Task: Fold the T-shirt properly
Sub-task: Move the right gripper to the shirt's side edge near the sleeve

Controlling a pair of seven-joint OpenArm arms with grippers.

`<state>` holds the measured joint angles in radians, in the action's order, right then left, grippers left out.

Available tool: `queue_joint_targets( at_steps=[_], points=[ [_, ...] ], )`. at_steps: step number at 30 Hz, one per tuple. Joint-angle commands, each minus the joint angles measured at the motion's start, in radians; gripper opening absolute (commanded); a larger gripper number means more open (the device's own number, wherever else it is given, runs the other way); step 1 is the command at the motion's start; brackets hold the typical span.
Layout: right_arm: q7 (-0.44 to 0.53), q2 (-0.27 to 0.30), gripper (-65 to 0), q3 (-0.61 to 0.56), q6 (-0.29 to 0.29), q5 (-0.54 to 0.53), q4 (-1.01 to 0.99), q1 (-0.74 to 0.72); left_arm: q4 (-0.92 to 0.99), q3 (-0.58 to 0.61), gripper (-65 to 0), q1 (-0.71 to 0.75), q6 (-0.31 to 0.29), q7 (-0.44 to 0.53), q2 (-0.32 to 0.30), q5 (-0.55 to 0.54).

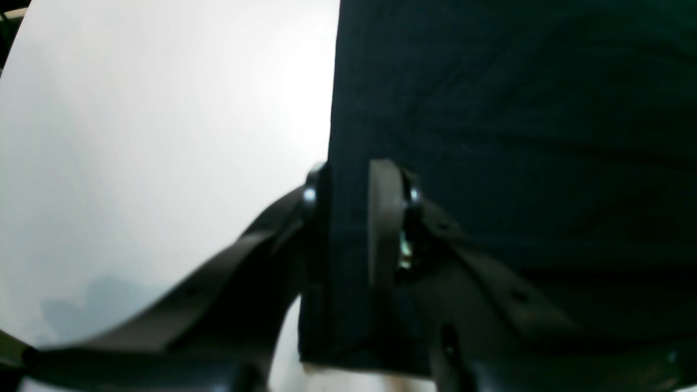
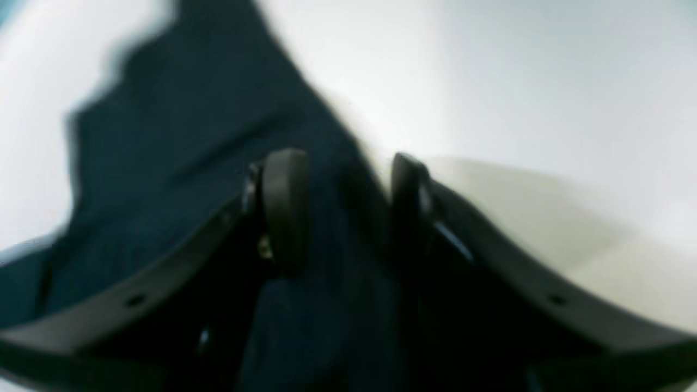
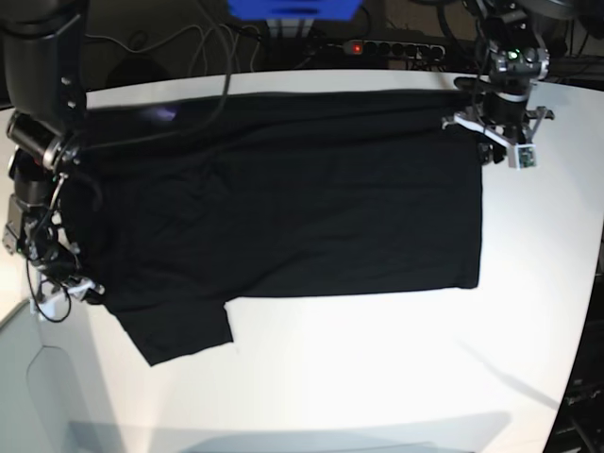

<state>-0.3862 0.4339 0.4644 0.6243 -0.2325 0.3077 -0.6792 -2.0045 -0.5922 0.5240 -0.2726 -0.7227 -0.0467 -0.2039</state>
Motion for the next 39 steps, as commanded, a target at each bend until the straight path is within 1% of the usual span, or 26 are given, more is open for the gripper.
queue_joint_targets(
  at_steps=[1,3,6,10,17,20,22,23,26,33,37,39],
  points=[
    [0.023,0.015,-39.6,0.001,0.004,-0.006,0.015,-0.03,-0.016,-0.004,-52.5,0.006,0.002,0.021,-0.006,-0.004],
    [0.053,0.016,-39.8,0.004,0.004,-0.008,0.015,-0.026,-0.016,-0.004,-52.5,0.008,0.002,0.021,-0.008,-0.004],
    [0.082,0.035,-39.8,0.006,0.004,-0.008,0.015,-0.023,-0.016,-0.004,-52.5,0.008,0.002,0.021,-0.008,-0.004],
    [0.082,0.036,-39.8,0.006,0.004,-0.009,0.015,0.002,-0.014,-0.004,-52.5,0.005,0.002,0.021,-0.009,-0.004],
    [0.071,0.032,-39.9,-0.002,0.009,-0.003,0.015,0.054,-0.012,-0.004,-52.5,0.0,0.002,0.021,-0.012,-0.004],
    [0.025,0.03,-39.9,-0.002,0.013,-0.003,0.015,0.072,-0.012,-0.004,-52.5,0.0,0.002,0.021,-0.014,-0.002],
    [0.002,0.03,-39.9,-0.002,0.055,-0.003,0.015,0.077,-0.012,-0.004,-52.5,0.0,0.002,0.021,-0.014,-0.002],
    [-0.013,0.03,-39.9,-0.008,0.074,-0.003,0.015,0.077,-0.012,-0.004,-52.5,-0.002,0.002,0.021,-0.015,-0.002],
    [-0.046,0.03,-39.9,-0.063,0.074,-0.005,0.017,0.075,-0.012,-0.002,-52.4,-0.002,0.002,0.021,-0.015,-0.002],
    [-0.052,-0.002,-39.9,-0.161,0.074,-0.006,0.066,0.094,-0.012,0.001,-52.4,-0.003,0.002,0.021,-0.017,-0.002],
    [-0.052,-0.008,-40.0,-0.186,0.074,-0.008,0.066,0.102,-0.012,0.001,-52.4,-0.003,0.0,0.021,-0.017,-0.002],
    [-0.052,-0.022,-40.3,-0.187,0.074,-0.008,0.066,0.103,-0.012,-0.001,-52.4,-0.005,0.0,0.021,-0.017,-0.002]
  ],
)
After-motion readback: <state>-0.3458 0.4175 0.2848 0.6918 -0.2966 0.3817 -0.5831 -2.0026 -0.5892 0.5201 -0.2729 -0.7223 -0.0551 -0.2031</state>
